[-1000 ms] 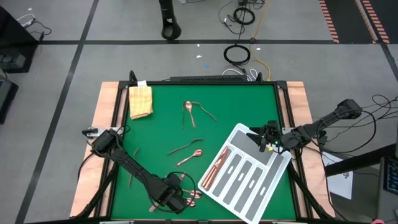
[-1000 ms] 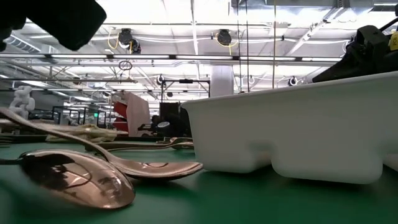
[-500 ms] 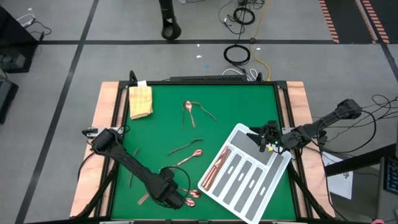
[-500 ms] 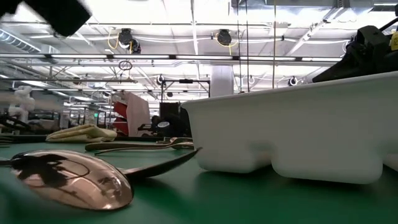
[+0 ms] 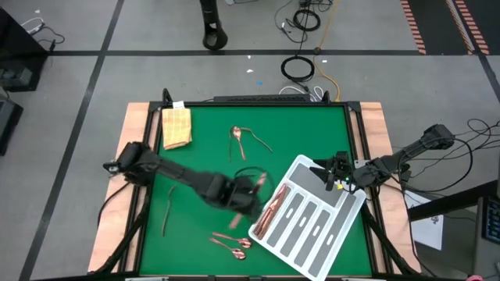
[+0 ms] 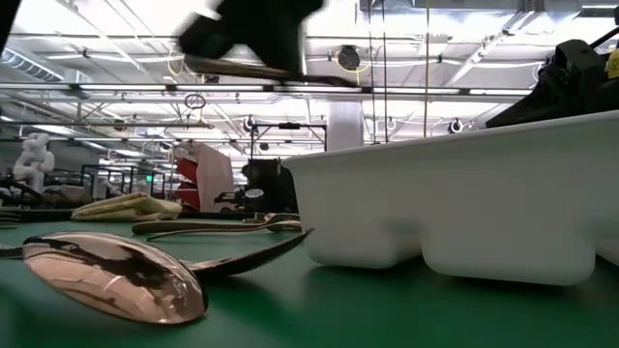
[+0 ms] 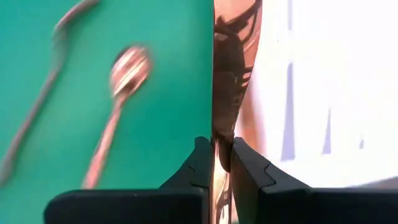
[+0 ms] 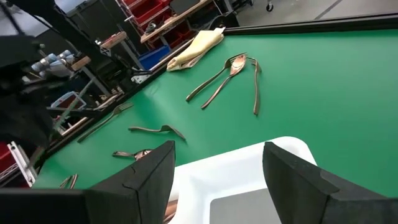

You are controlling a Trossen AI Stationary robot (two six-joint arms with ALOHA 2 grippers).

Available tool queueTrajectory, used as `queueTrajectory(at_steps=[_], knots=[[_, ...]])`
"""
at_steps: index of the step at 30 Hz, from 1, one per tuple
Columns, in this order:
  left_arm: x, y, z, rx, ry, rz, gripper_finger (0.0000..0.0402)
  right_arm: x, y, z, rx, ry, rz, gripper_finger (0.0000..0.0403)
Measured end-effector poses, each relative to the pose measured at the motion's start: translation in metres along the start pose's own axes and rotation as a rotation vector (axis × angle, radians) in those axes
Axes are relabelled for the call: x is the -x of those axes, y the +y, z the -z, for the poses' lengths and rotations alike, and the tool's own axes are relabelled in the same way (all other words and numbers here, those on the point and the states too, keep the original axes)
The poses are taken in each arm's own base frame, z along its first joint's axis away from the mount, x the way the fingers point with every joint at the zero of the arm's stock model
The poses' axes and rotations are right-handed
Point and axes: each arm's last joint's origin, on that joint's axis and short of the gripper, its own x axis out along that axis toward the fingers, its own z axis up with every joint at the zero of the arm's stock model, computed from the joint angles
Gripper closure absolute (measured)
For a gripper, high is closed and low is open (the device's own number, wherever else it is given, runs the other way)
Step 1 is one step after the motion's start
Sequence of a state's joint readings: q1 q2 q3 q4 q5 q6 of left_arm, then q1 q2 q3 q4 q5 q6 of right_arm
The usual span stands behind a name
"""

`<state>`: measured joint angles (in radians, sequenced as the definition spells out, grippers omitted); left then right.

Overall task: Sort silverware
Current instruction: Put the gold table knife into the white cutlery tray

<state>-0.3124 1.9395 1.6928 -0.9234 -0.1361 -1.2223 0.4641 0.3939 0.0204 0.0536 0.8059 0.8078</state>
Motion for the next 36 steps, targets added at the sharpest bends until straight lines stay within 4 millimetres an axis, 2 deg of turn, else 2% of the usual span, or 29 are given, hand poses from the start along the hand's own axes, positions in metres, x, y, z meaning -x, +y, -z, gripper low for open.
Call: queueTrajectory(at_steps=[5, 10, 17, 25, 31, 36], knots=[[-0.019, 0.000, -0.031, 0.025, -0.059, 0.065, 0.0371, 0.000, 0.000, 0.000, 0.000, 0.000, 0.000, 0.0174], [-0.038, -0.003, -0.036, 0.016, -0.064, 0.089, 0.0371, 0.000, 0.000, 0.000, 0.008, -0.002, 0.002, 0.0174], [-0.063, -0.015, -0.029, 0.031, -0.047, 0.156, 0.0371, 0.000, 0.000, 0.000, 0.029, -0.003, 0.004, 0.0174], [-0.073, -0.028, -0.015, 0.009, -0.023, 0.165, 0.0371, 0.000, 0.000, 0.000, 0.038, -0.004, 0.003, 0.0174], [-0.094, -0.027, -0.006, -0.014, 0.034, 0.137, 0.0371, 0.000, 0.000, 0.000, 0.038, -0.003, 0.003, 0.0174], [-0.097, -0.027, -0.005, -0.027, 0.043, 0.132, 0.0371, 0.000, 0.000, 0.000, 0.037, -0.004, 0.003, 0.0174]])
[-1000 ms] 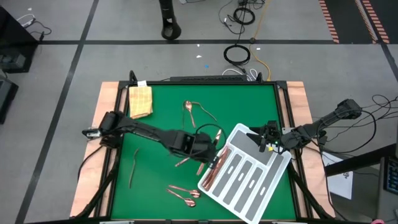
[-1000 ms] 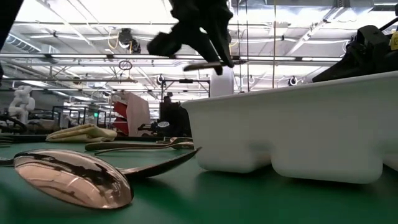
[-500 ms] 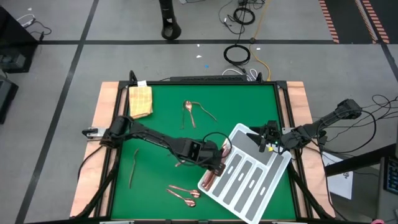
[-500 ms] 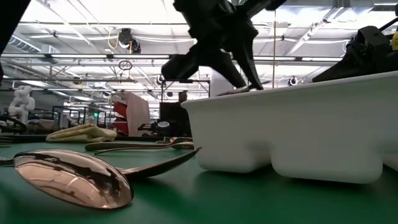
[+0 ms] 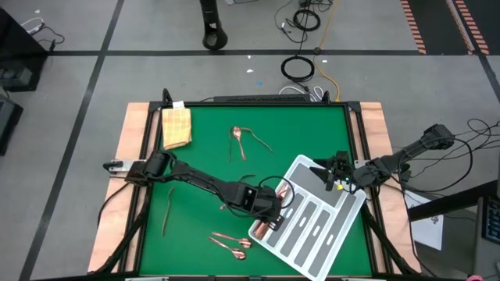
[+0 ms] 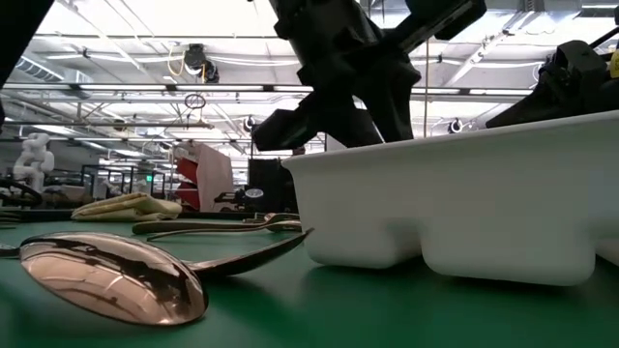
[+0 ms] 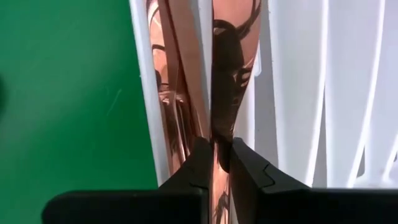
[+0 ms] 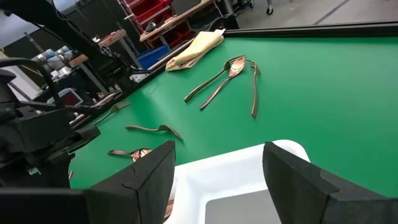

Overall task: Sort silverware
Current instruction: Put the gold table knife into the white cutlery tray, then put the gold fork into the white cutlery tray

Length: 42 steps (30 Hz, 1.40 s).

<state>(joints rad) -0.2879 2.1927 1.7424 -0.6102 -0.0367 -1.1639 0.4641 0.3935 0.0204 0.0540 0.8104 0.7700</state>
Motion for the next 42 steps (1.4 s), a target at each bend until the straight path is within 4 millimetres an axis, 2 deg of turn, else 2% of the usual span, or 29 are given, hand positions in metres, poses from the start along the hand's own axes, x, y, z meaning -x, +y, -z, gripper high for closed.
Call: queueTrajectory(at_steps=[3, 8, 10, 16, 18, 20, 23, 27, 31, 34, 39, 42], knots=[[0.005, -0.001, -0.001, -0.021, 0.001, 0.012, 0.0362, 0.000, 0.000, 0.000, 0.000, 0.000, 0.000, 0.0174], [0.008, -0.002, -0.001, -0.020, 0.022, 0.027, 0.0287, 0.000, 0.000, 0.000, -0.001, 0.001, 0.000, 0.0174], [0.008, -0.003, 0.000, -0.020, 0.044, 0.034, 0.0268, 0.000, 0.000, 0.000, -0.002, 0.000, 0.000, 0.0174], [0.013, -0.007, -0.002, -0.030, 0.048, 0.050, 0.0257, 0.000, 0.000, 0.000, -0.002, 0.001, 0.000, 0.0174], [0.027, -0.018, -0.008, -0.074, 0.040, 0.074, 0.0256, 0.000, 0.000, 0.000, -0.001, 0.001, 0.000, 0.0174], [0.048, -0.030, -0.014, -0.139, 0.028, 0.065, 0.0256, 0.000, 0.000, 0.000, -0.001, 0.001, -0.001, 0.0174], [0.085, -0.030, -0.025, -0.236, 0.001, -0.091, 0.0255, 0.000, 0.000, 0.000, -0.003, 0.001, -0.001, 0.0174], [0.124, -0.006, -0.055, -0.300, -0.071, -0.376, 0.0255, 0.000, 0.000, 0.000, -0.020, 0.001, -0.001, 0.0174], [0.135, 0.032, -0.104, -0.281, -0.043, -0.510, 0.0254, 0.000, 0.000, 0.000, -0.029, 0.002, -0.002, 0.0174], [0.139, 0.062, -0.141, -0.245, -0.042, -0.544, 0.0254, 0.000, 0.000, 0.000, -0.034, 0.001, -0.002, 0.0174], [0.144, 0.117, -0.202, -0.028, -0.138, -0.546, 0.0254, 0.000, 0.000, 0.000, -0.040, 0.001, -0.001, 0.0174], [0.147, 0.135, -0.232, 0.106, -0.243, -0.417, 0.0254, 0.000, 0.000, 0.000, -0.039, 0.001, -0.001, 0.0174]])
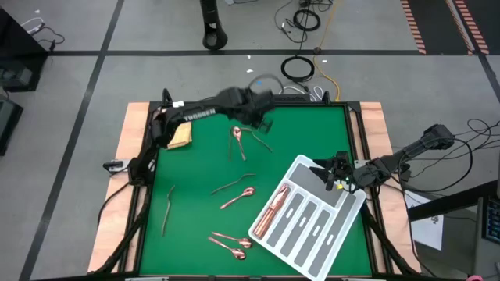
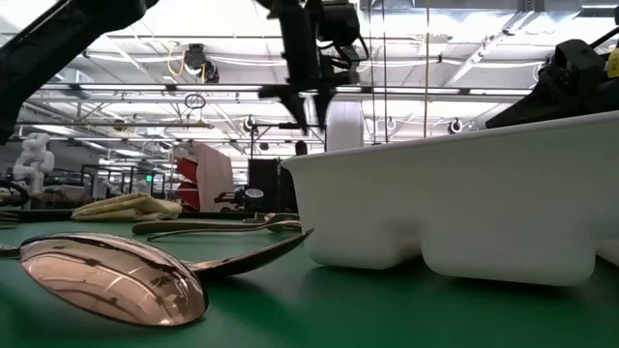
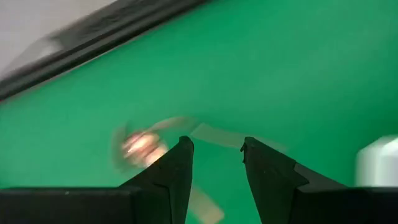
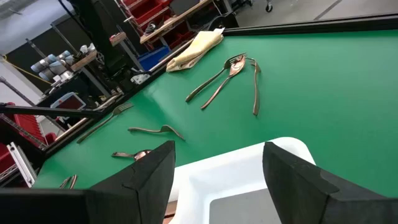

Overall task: Sort silverware
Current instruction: Put the gold fork into the white cutlery tray

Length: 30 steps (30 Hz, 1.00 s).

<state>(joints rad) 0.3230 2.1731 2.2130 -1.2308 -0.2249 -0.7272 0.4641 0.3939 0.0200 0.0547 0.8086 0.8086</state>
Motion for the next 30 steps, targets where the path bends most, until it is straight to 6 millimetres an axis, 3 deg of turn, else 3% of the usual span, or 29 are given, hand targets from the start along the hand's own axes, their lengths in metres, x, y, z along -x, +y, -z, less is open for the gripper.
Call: queueTrajectory(at_steps=[4, 8, 12, 15, 19, 23, 30], knots=[[-0.013, -0.010, -0.014, 0.104, -0.060, 0.168, 0.0254, 0.000, 0.000, 0.000, 0.004, 0.000, 0.000, 0.0174], [-0.033, -0.016, -0.010, 0.077, 0.012, 0.198, 0.0254, 0.000, 0.000, 0.000, 0.011, 0.000, 0.001, 0.0174], [-0.061, -0.022, 0.007, -0.306, 0.181, 0.261, 0.0254, 0.000, 0.000, 0.000, 0.029, 0.000, 0.001, 0.0174], [-0.065, -0.022, 0.027, -0.611, 0.297, 0.225, 0.0254, 0.000, 0.000, 0.000, 0.038, 0.000, 0.001, 0.0174], [-0.067, -0.021, 0.032, -0.904, 0.297, 0.205, 0.0254, 0.000, 0.000, 0.000, 0.043, 0.000, 0.001, 0.0174], [-0.069, -0.021, 0.028, -1.101, 0.244, 0.188, 0.0254, 0.000, 0.000, 0.000, 0.042, 0.000, 0.001, 0.0174], [-0.084, -0.012, 0.021, -1.279, 0.248, 0.213, 0.0254, 0.000, 0.000, 0.000, 0.038, 0.000, 0.001, 0.0174]])
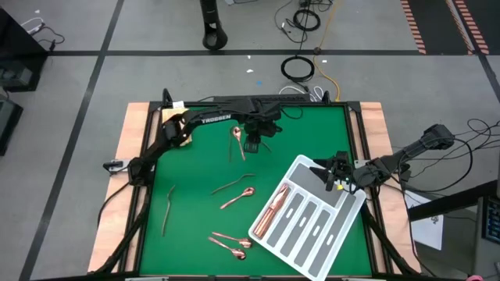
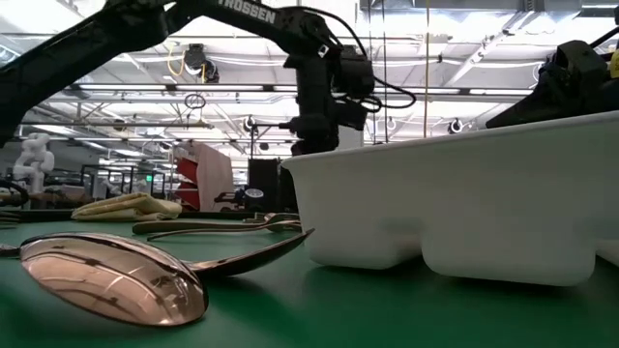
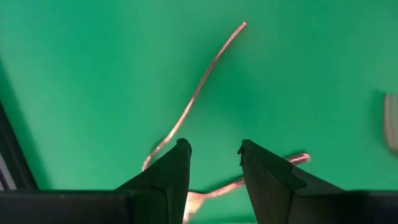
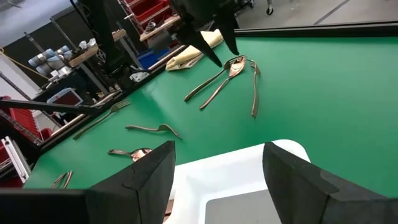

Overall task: Sort silverware
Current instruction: Put the gold fork into the white cutlery tray

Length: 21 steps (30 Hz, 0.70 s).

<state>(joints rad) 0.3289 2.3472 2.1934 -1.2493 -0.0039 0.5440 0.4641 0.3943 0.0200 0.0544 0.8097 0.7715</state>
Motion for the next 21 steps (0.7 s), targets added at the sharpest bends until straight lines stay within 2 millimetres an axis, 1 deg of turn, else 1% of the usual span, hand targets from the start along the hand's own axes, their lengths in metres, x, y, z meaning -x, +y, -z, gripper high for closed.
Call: queueTrajectory(at_steps=[7, 13, 16, 18, 19, 21], knots=[[-0.024, 0.018, 0.002, -0.048, -0.015, -0.006, 0.0254, 0.000, 0.000, 0.000, 0.000, 0.000, 0.000, 0.0174], [-0.054, 0.028, 0.008, -0.047, 0.030, 0.029, 0.0254, 0.000, 0.000, 0.000, -0.001, -0.001, 0.000, 0.0174], [-0.057, 0.032, 0.009, -0.078, 0.043, -0.007, 0.0256, 0.000, 0.000, 0.000, -0.002, -0.001, 0.001, 0.0174], [-0.054, 0.033, 0.010, -0.077, 0.039, -0.019, 0.0271, 0.000, 0.000, 0.000, -0.001, -0.001, 0.001, 0.0174], [-0.054, 0.033, 0.010, -0.078, 0.045, -0.021, 0.0286, 0.000, 0.000, 0.000, -0.002, -0.001, 0.001, 0.0174], [-0.054, 0.033, 0.012, -0.081, 0.060, -0.011, 0.0334, 0.000, 0.000, 0.000, -0.002, -0.002, 0.002, 0.0174]])
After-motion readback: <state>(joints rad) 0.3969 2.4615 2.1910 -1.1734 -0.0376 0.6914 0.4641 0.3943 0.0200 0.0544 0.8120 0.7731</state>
